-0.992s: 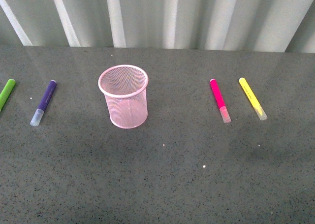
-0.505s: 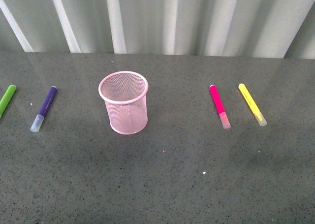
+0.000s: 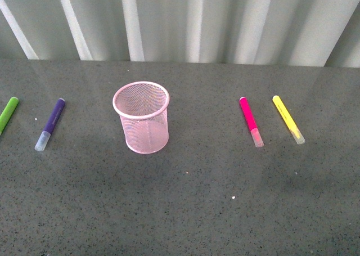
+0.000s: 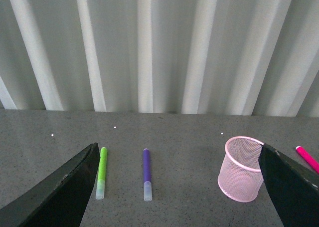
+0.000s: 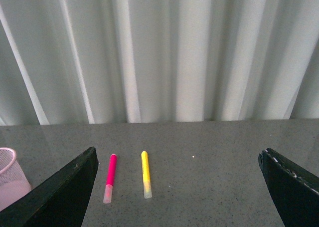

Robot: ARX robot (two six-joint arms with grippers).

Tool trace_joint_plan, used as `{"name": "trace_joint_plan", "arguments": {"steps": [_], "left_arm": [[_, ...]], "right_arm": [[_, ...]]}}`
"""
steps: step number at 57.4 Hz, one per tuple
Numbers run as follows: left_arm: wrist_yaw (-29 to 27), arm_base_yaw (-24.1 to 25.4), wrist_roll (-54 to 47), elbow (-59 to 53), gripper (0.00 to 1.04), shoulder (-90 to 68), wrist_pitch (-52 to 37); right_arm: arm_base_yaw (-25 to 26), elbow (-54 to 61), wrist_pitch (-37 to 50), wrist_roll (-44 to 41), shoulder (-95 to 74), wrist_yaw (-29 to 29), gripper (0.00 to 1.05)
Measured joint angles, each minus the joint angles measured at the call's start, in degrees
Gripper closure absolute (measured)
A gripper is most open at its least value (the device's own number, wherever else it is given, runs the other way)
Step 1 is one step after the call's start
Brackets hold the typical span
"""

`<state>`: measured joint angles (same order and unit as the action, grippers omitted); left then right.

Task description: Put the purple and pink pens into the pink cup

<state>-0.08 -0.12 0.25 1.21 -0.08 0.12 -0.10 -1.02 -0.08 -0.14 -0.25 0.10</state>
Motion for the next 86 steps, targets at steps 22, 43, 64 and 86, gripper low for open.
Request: {"name": "trace_joint_plan", "arguments": {"steps": [22,43,64,86], "left_arm": [[-5.11,-0.20,11.61,3.93,0.07,-33.22,-26.38],[0.70,-1.70,2.84,30.60,0.07,-74.53,-29.48],[1.60,0.55,-7.91,52.85,0.07,-99.80,-12.00],[0.42,1.05,-10.51,58.86,0.07,-111.47,-4.42]], "right_arm": [[0.00,0.00,0.00,0.00,0.00,0.00,0.07],[0.00,0.00,0.00,0.00,0.00,0.00,0.07],[0.00,0.00,0.00,0.00,0.00,0.00,0.07],[0.00,0.00,0.00,0.00,0.00,0.00,0.07]]}}
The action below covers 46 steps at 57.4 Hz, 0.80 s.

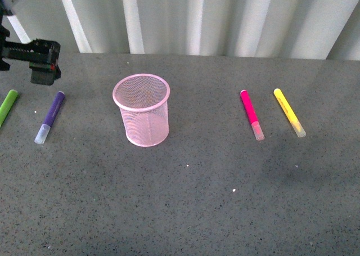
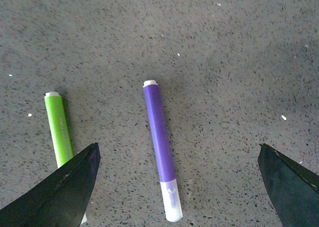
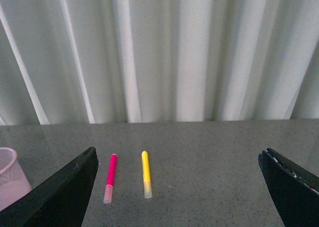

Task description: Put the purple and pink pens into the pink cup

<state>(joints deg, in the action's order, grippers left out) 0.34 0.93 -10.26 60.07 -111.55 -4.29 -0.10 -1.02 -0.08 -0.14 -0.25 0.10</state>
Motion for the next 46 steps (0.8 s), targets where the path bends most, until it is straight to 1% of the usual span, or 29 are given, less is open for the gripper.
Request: {"name": "trace_joint_plan", "arguments": {"steps": [10,17,29,46], "left_arm": [[0.09,-0.31,-0.33,0.44,0.07,-2.34,0.66],[0.59,-0.28,-0.74,1.90,0.07,-4.26,2.69],[-0.81,0.02,-1.07,4.87,0.07,-7.52,3.19],[-1.27,1.22,0.72,9.94,0.07,-11.74,5.66]], "right_arm": [[0.00,0.00,0.00,0.00,0.00,0.00,0.07],[0.00,0.02,0.00,0.00,0.00,0.00,0.07],[0.00,0.00,0.00,0.00,0.00,0.00,0.07],[0.00,0.00,0.00,0.00,0.00,0.00,0.07]]}}
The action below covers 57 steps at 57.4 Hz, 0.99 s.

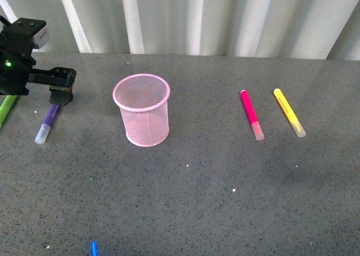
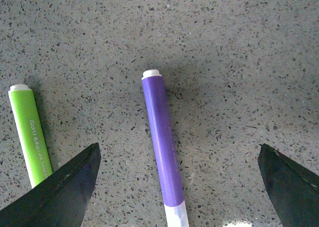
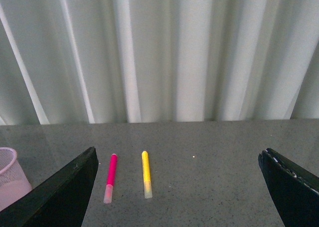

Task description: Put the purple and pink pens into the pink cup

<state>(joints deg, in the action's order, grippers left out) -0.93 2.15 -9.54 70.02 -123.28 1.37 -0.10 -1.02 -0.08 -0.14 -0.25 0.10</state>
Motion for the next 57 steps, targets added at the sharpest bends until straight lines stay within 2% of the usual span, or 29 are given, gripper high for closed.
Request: {"name": "trace_joint_plan", "arguments": {"steps": [52,54,57], "left_arm": [[-1.03,1.05,1.70,5.99,0.07,-7.32,4.66],[-1.01,0.94,1.68,5.99,0.11,-7.32,4.68],[-0.85,0.74,1.70,5.99,0.21,-7.32,4.96]], "right_arm": [[0.00,0.00,0.00,0.00,0.00,0.00,0.07],[0.00,0.02,0.00,0.00,0.00,0.00,0.07],[0.00,0.00,0.00,0.00,0.00,0.00,0.07]]}}
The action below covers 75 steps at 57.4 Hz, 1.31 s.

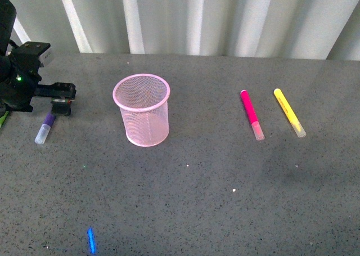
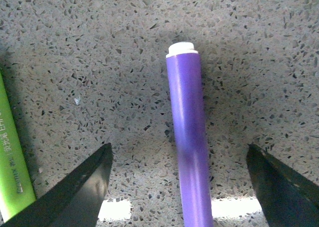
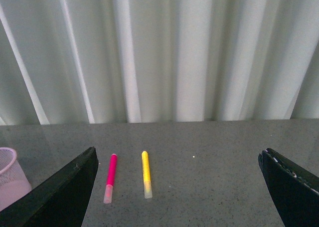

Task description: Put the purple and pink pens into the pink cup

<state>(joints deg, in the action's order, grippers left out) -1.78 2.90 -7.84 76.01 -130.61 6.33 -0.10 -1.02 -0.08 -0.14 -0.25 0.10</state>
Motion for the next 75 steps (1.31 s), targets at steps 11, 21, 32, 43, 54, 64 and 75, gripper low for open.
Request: {"name": "trace_joint_plan", "arguments": {"steps": [11,21,32,43,54,64,75], "left_arm": [[-0.13,-1.11,0.04,-0.20,0.51,0.00,0.04],[-0.04,-2.08,0.74,-0.81,0.76,0.02,-0.04],[-0.39,-2.75,4.00,-2.80,0.92,0.81,-3.10],[3.85,-2.45,5.66,-10.03,0.92,5.77,-17.68],[10.32,-3.39,8.39,-16.52,0.92,16.13,-34.71],[11.39,-6.45,12.87,-27.34,0.92,22.45,-60.26],[10.03,-12.37,16.85,-35.85,0.92,23.71,-72.35]], "right_arm": [[0.00,0.00,0.00,0.00,0.00,0.00,0.07],[0.00,0.00,0.00,0.00,0.00,0.00,0.07],[0.00,0.00,0.00,0.00,0.00,0.00,0.07],[0.00,0.00,0.00,0.00,0.00,0.00,0.07],[0.00,0.00,0.00,0.00,0.00,0.00,0.07],[0.00,0.00,0.00,0.00,0.00,0.00,0.07],[0.00,0.00,0.00,0.00,0.00,0.00,0.07]]}}
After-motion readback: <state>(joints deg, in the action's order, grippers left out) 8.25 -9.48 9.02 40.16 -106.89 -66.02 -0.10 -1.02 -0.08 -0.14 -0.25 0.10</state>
